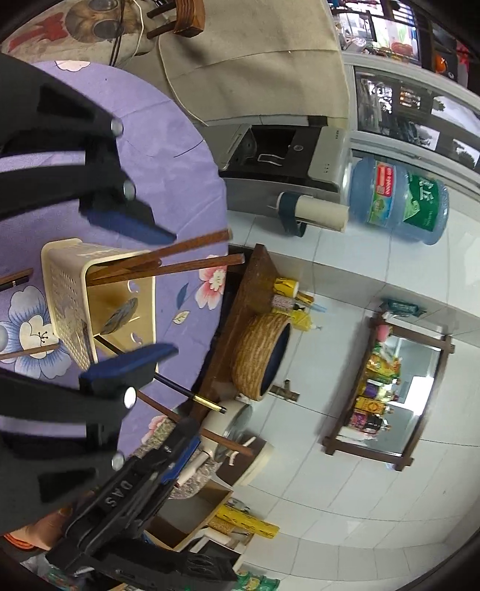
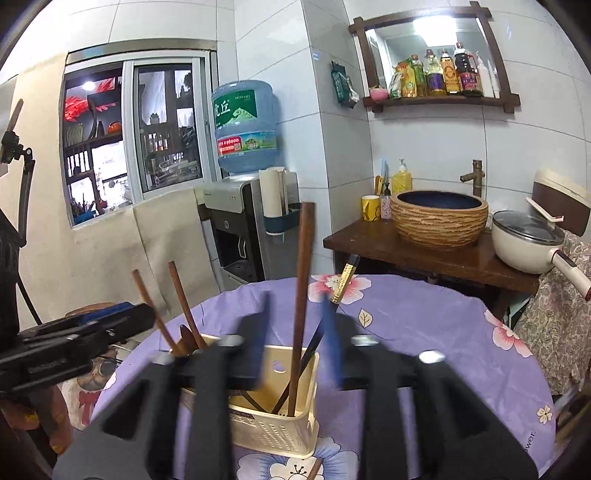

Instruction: Organize utensils

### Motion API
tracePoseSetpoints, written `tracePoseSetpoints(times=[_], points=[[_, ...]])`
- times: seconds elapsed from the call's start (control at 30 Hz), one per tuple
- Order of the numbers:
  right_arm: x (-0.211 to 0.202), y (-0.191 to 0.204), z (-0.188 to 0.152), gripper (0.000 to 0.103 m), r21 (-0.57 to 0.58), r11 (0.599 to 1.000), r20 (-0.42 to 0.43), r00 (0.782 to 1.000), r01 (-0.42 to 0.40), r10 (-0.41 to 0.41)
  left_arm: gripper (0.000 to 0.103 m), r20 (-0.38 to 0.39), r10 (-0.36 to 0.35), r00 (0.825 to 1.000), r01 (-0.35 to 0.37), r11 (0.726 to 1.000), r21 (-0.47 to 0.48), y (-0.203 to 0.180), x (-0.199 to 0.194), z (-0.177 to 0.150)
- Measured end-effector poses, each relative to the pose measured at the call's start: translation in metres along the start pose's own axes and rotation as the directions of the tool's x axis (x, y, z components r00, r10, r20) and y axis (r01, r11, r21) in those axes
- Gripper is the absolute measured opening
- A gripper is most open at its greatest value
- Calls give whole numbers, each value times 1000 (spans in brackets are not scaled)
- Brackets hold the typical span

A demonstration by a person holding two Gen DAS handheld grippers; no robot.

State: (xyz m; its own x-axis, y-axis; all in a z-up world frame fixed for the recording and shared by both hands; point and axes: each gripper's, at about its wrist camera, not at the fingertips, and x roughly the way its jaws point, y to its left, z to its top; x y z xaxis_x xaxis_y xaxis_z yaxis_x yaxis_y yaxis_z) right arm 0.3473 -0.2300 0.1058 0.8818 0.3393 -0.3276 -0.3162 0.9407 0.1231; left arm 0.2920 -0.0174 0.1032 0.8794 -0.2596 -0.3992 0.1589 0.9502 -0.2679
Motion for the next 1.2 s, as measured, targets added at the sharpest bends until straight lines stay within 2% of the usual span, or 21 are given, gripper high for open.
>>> tracePoseSetpoints(times=[0.03,0.13,0.2,0.3,0.43,0.57,0.67,0.8,0.93,1.2], points=[[-7,-1,-2,54,11,1000,21,1000,0,0,63,15,2,1000,-2,1000,3,0,-7,-1],[-22,-3,-7,54,11,1000,35,999,16,-16,76,37,2,999,-3,1000,17,-2,-24,-7],[-33,-4,-12,57,20,1000,38,999,12,-13,86,49,-9,999,9,1000,9,0,-36,-14],[-48,-7,-25,59,36,999,10,1000,16,-16,90,39,-17,999,17,1000,-7,3,-49,-29],[-63,-7,-51,59,41,999,-64,998,18,-15,92,-19,-16,1000,16,1000,-27,10,-53,-52],[-68,-5,-77,59,16,999,-133,990,52,-49,92,-89,4,996,-9,998,-58,18,-48,-75],[-68,-6,-95,59,15,997,-187,980,73,-69,92,-134,2,991,-14,996,-86,25,-44,-91],[-64,-10,-120,59,29,994,-260,961,103,-92,92,-189,54,980,-66,996,-55,28,-38,-111],[-59,-14,-141,59,52,991,-317,943,123,-101,92,-234,69,970,-85,995,-58,33,-33,-129],[-52,-17,-173,59,76,987,-391,915,143,-102,90,-299,100,949,-125,990,-66,39,-24,-153]])
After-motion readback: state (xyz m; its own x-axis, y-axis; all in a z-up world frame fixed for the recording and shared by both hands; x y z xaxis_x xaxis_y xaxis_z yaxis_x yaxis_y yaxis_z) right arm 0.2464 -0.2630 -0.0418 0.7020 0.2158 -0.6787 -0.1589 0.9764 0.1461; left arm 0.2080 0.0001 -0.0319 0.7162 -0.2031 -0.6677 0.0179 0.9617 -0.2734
